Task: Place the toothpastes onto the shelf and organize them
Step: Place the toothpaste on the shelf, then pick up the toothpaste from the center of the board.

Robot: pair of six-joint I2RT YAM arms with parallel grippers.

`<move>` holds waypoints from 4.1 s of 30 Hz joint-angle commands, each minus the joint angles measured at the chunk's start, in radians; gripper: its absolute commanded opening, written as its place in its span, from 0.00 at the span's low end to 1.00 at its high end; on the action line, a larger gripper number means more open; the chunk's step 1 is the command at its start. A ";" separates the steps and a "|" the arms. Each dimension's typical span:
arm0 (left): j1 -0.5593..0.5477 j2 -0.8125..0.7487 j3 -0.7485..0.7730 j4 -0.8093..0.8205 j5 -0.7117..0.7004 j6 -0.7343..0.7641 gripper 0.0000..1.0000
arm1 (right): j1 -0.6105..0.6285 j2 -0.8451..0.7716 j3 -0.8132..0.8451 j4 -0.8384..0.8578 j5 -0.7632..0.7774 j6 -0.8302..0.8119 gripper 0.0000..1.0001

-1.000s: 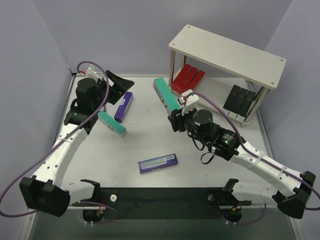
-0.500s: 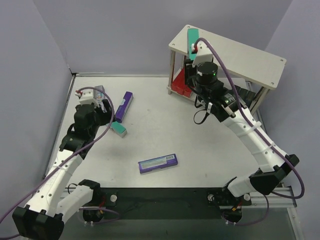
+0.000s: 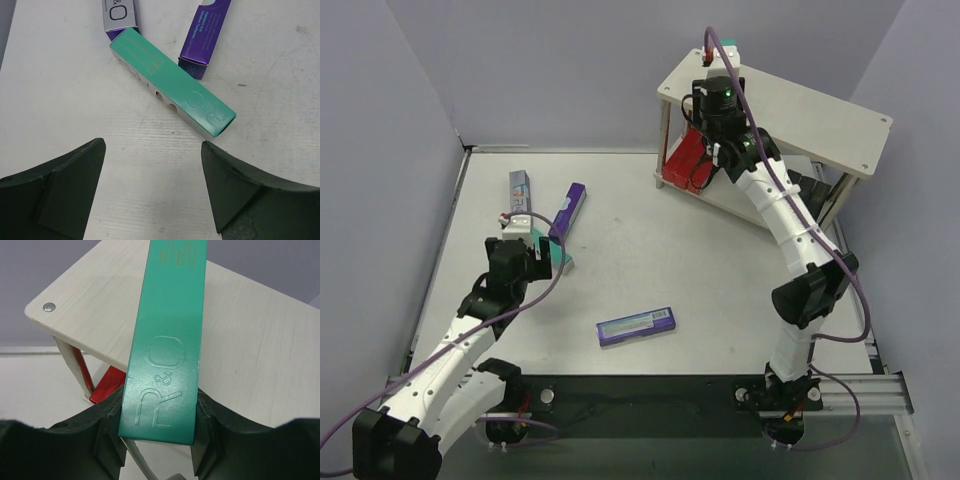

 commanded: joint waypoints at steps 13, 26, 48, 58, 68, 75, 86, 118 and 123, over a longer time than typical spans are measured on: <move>-0.043 -0.035 -0.032 0.155 -0.062 0.067 0.88 | -0.025 0.128 0.200 0.014 -0.017 0.123 0.61; -0.063 -0.038 -0.037 0.162 -0.059 0.071 0.88 | -0.082 -0.043 0.028 0.021 -0.365 0.177 0.66; -0.081 -0.052 -0.040 0.165 -0.052 0.080 0.88 | -0.194 -0.025 0.008 0.030 -0.758 0.031 0.59; -0.082 -0.055 -0.040 0.165 -0.055 0.082 0.88 | -0.189 0.053 0.092 0.042 -0.790 0.031 0.54; -0.084 -0.055 -0.041 0.165 -0.056 0.083 0.88 | -0.189 0.084 0.108 0.051 -0.772 -0.012 0.43; -0.086 -0.052 -0.041 0.167 -0.056 0.083 0.88 | -0.188 0.108 0.142 0.057 -0.783 -0.015 0.38; -0.084 -0.052 -0.043 0.168 -0.056 0.085 0.88 | -0.192 0.142 0.177 0.067 -0.776 -0.023 0.38; 0.019 0.371 0.313 -0.123 -0.184 -0.401 0.91 | -0.146 -0.700 -0.838 0.137 -0.764 0.189 0.99; 0.091 0.497 0.374 -0.171 -0.106 -0.496 0.94 | -0.134 -0.856 -1.010 0.087 -0.756 0.223 0.99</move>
